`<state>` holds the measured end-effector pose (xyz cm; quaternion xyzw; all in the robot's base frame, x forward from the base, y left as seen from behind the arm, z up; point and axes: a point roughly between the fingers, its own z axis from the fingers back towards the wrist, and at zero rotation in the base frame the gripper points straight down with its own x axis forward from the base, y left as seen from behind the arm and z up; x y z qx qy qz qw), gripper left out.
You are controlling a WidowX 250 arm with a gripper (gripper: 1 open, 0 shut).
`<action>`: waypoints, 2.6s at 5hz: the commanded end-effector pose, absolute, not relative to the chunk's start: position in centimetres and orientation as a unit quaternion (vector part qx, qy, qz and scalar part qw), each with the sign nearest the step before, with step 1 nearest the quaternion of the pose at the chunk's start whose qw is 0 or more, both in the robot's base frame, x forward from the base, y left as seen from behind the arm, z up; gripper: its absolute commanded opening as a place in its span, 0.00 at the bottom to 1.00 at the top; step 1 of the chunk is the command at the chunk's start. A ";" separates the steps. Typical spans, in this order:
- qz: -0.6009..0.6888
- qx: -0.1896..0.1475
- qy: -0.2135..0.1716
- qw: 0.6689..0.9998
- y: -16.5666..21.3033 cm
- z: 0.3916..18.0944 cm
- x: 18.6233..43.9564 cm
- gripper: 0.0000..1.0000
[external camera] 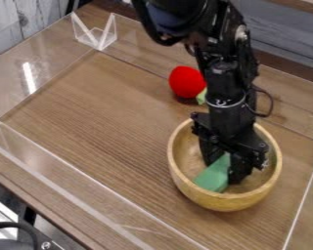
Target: Remove the green block from the brown bowl and put it on the table
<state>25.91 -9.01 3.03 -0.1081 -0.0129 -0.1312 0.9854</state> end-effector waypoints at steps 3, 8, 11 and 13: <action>-0.118 -0.102 -0.017 0.988 -8.1 2.9 26.2 0.00; -0.106 -0.104 -0.022 0.989 -6.9 4.5 26.2 0.00; -0.095 -0.109 -0.048 0.988 -5.5 7.5 26.4 0.00; -0.056 -0.094 -0.067 0.992 0.8 9.1 27.6 0.00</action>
